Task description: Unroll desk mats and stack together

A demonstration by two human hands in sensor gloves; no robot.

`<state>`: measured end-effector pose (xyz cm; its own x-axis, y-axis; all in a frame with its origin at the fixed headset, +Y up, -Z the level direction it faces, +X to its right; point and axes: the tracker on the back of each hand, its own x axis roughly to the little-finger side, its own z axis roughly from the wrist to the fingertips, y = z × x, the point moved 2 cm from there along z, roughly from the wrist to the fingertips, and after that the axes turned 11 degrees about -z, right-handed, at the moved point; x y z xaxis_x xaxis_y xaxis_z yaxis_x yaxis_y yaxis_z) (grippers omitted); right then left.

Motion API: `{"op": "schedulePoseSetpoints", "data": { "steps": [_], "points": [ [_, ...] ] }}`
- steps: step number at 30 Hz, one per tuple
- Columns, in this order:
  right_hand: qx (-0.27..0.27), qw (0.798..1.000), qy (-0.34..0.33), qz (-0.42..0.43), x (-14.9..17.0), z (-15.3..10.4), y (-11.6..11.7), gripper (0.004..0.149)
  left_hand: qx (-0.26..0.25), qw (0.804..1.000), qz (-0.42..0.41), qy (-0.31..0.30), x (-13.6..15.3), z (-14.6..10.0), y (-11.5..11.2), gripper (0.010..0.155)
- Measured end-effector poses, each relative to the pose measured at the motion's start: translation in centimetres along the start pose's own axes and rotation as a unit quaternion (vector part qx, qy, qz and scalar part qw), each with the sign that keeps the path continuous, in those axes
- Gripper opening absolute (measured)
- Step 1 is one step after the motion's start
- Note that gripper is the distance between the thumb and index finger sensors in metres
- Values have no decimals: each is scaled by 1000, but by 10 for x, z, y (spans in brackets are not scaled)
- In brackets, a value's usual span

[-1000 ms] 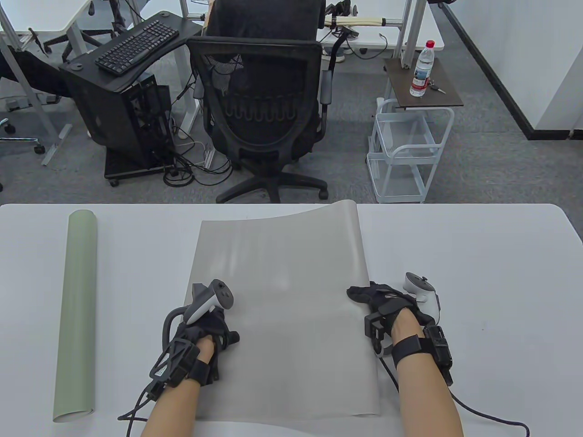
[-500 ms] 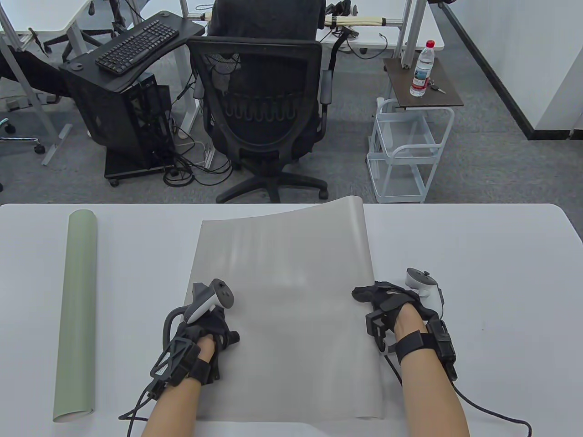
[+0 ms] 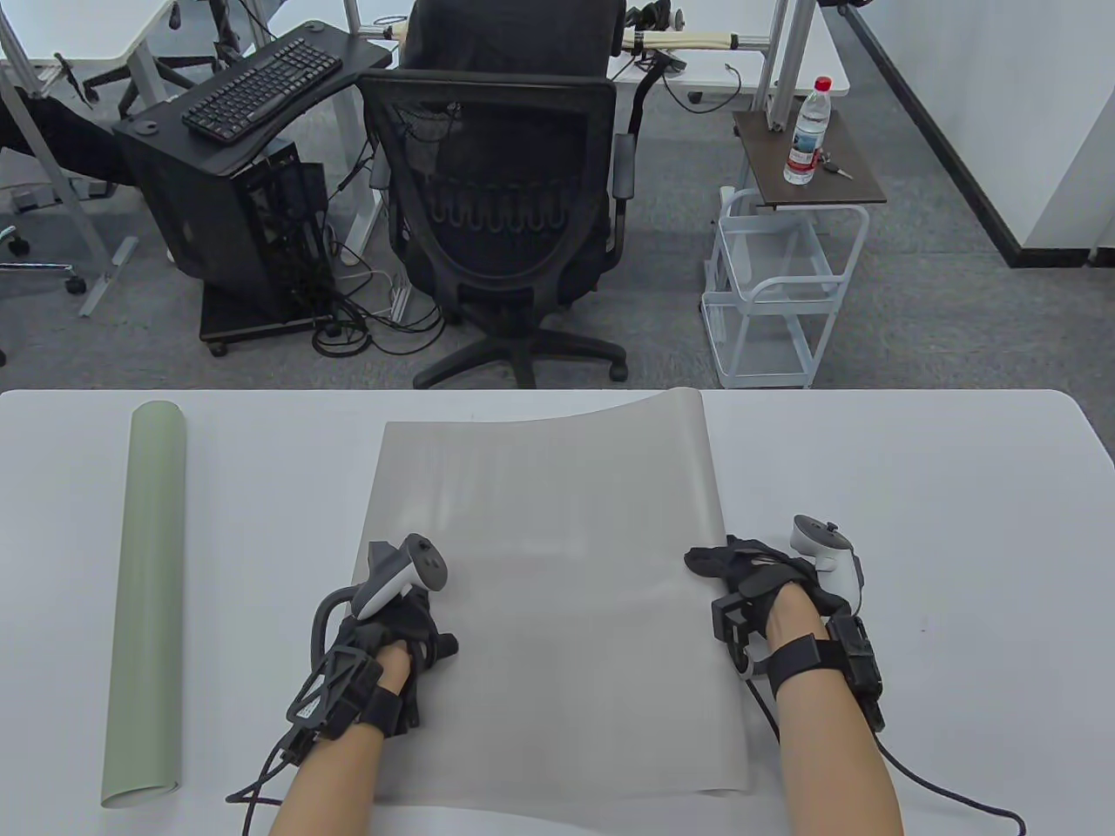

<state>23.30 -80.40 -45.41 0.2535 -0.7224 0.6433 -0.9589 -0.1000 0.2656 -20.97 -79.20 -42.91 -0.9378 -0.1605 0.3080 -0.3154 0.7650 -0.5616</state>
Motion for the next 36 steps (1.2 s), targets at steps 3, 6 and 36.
{"op": "schedulePoseSetpoints", "data": {
  "steps": [3, 6, 36],
  "points": [
    [-6, 1000, 7, -1, 0, 0, -2, 78, 1, 1000, 0, 0, 0, 0, 0, 88],
    [-1, 1000, 7, -15, -1, 0, -3, 68, 0, 1000, -1, 1, 0, 0, 0, 88],
    [39, 999, 8, -18, -3, -11, -24, 77, 0, 1000, 1, 0, -1, 0, -1, 88]
  ]
}}
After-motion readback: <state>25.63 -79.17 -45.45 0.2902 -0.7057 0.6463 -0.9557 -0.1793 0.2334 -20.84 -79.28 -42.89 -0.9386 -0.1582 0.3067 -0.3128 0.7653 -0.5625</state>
